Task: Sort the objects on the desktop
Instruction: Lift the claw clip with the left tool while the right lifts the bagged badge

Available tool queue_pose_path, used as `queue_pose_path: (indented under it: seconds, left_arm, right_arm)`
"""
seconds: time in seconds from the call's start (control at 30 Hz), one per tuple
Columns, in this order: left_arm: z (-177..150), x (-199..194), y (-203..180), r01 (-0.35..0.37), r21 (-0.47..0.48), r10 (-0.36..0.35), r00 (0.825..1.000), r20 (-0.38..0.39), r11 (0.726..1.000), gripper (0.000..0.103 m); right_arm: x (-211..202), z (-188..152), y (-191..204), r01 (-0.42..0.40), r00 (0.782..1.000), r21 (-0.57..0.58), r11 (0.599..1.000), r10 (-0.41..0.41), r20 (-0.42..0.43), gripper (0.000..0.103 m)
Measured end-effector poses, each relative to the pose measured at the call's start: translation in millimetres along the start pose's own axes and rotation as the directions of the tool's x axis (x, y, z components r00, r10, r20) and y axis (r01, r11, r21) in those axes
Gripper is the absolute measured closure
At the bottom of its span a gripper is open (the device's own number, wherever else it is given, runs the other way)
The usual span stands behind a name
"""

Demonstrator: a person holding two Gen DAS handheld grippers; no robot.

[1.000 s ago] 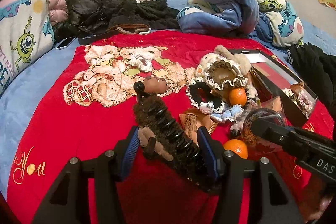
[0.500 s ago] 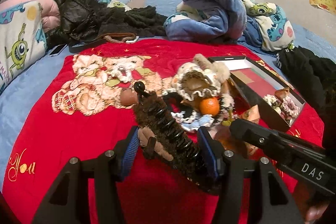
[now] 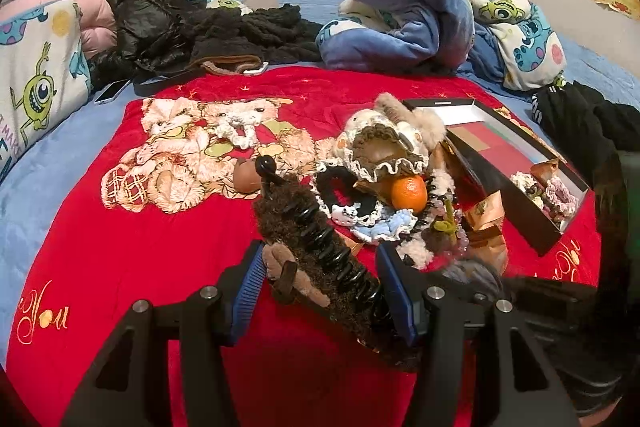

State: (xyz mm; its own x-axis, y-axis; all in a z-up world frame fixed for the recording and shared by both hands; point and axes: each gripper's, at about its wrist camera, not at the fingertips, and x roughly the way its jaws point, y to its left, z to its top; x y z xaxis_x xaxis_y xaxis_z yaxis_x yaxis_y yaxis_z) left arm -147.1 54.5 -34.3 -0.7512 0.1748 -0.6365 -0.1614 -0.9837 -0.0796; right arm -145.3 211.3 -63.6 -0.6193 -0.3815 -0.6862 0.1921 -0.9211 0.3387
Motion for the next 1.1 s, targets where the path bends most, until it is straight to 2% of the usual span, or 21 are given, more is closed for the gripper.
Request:
queue_pose_path:
  seconds: [0.17,0.3,0.43,0.57,0.67,1.1]
  left_arm:
    - [0,-4,0,-0.002,0.011,0.002,1.0,0.007,1.0,0.045]
    - [0,-7,-2,0.003,0.011,-0.003,1.0,0.011,1.0,0.045]
    - [1,-9,-3,0.01,0.005,-0.01,1.0,0.016,1.0,0.045]
    - [2,-8,-4,0.009,0.004,-0.009,1.0,0.015,1.0,0.045]
    - [2,-7,-8,0.013,0.005,-0.013,1.0,0.011,1.0,0.045]
    - [4,-6,-36,0.038,0.022,-0.038,0.999,0.017,0.999,0.045]
  right_arm:
    - [-6,-1,3,-0.015,1.0,-0.004,1.0,0.015,0.018,0.093]
    - [-11,-4,3,0.015,0.999,0.011,1.0,-0.016,0.05,0.093]
    - [-16,0,-2,-0.026,0.997,0.051,0.998,0.022,0.078,0.093]
    - [-23,4,-2,-0.013,0.994,0.043,0.999,0.008,0.108,0.093]
    - [-25,6,-3,-0.034,0.993,0.053,0.998,0.028,0.118,0.093]
    - [-44,10,-18,-0.002,0.988,0.053,0.999,-0.006,0.154,0.093]
